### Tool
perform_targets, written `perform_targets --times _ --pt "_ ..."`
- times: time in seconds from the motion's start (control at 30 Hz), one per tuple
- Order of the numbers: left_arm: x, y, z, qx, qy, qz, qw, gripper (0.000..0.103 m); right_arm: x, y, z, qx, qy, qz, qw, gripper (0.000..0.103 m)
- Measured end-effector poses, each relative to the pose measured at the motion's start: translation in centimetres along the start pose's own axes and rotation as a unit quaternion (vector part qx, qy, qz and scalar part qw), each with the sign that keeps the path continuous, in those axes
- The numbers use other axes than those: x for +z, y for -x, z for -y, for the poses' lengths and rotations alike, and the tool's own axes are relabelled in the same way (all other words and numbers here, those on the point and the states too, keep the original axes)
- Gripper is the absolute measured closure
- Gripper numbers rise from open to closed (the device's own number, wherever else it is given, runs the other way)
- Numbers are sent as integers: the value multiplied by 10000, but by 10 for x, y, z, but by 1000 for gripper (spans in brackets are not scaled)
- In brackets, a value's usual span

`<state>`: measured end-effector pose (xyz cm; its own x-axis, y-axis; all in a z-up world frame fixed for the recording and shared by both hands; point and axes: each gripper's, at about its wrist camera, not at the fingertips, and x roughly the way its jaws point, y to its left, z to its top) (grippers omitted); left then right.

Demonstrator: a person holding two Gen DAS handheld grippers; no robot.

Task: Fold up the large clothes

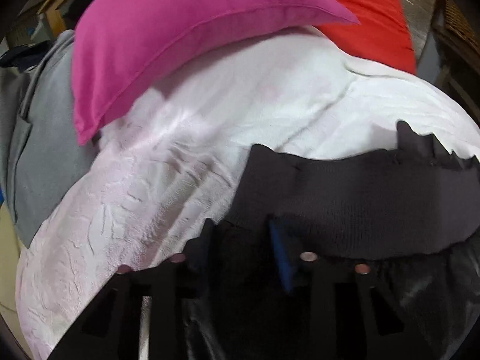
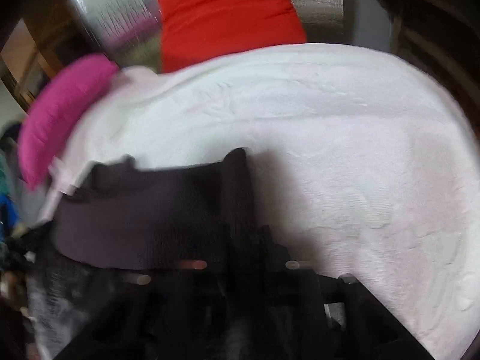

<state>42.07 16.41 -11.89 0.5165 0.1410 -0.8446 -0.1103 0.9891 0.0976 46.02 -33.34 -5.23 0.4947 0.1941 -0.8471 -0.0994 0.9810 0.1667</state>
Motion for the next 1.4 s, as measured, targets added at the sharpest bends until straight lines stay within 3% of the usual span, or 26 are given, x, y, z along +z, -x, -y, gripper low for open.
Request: perform_targets --times 0.07,0.13,0.2,0.27,0.3,0.37,0.5,0.63,0.73,0.83,0.9,1.03,1.2,1.3,1.33,1.37,1.4 --pt "1 -3 -3 19 46 14 10000 69 0 6 6 -249 -40 237 9994 86" --pt "0 -13 -7 52 136 -52 9999 69 -6 -11 21 -219 -390 -47 9990 86" --pt "2 -13 -7 121 150 -38 9998 67 -9 -8 16 -343 -298 87 9989 86" --pt "4 -4 -6 164 132 4 9998 63 -9 3 13 -375 -360 147 9985 79" --pt "4 5 -9 107 222 98 9996 57 -9 12 14 -279 -498 179 9982 77" --pt "1 28 -15 46 408 289 9987 54 -12 36 11 -270 -521 361 9976 69" --pt "-10 78 -19 38 420 728 9965 50 -26 75 -18 -100 -113 590 9981 69" --pt "-39 120 9 -236 148 1109 9934 41 -53 88 -72 308 469 539 9970 69" --pt "-60 116 45 -391 -295 968 9941 40 -71 76 -104 233 918 390 9947 69" --pt "-73 89 72 -131 -629 646 9958 40 -78 43 -103 -569 1152 49 9917 69" --pt "-75 60 73 -71 -531 286 9982 37 -75 26 -86 -532 900 -125 9944 68" --pt "-66 36 68 70 -451 215 9987 37 -67 17 -72 -890 788 -26 9929 68" --pt "-55 41 62 104 -420 51 9991 37 -61 32 -60 -803 358 -36 9961 68" --pt "-61 73 51 41 -242 360 9991 37 -73 82 -66 -542 323 447 9970 64" --pt "-66 91 49 -57 -209 560 9982 37 -78 96 -71 -448 349 575 9967 57" --pt "-71 103 49 -111 -206 668 9975 37 -87 112 -79 -326 383 742 9960 42" --pt "-77 116 52 -182 -208 771 9966 37 -97 125 -88 -213 443 896 9948 34"
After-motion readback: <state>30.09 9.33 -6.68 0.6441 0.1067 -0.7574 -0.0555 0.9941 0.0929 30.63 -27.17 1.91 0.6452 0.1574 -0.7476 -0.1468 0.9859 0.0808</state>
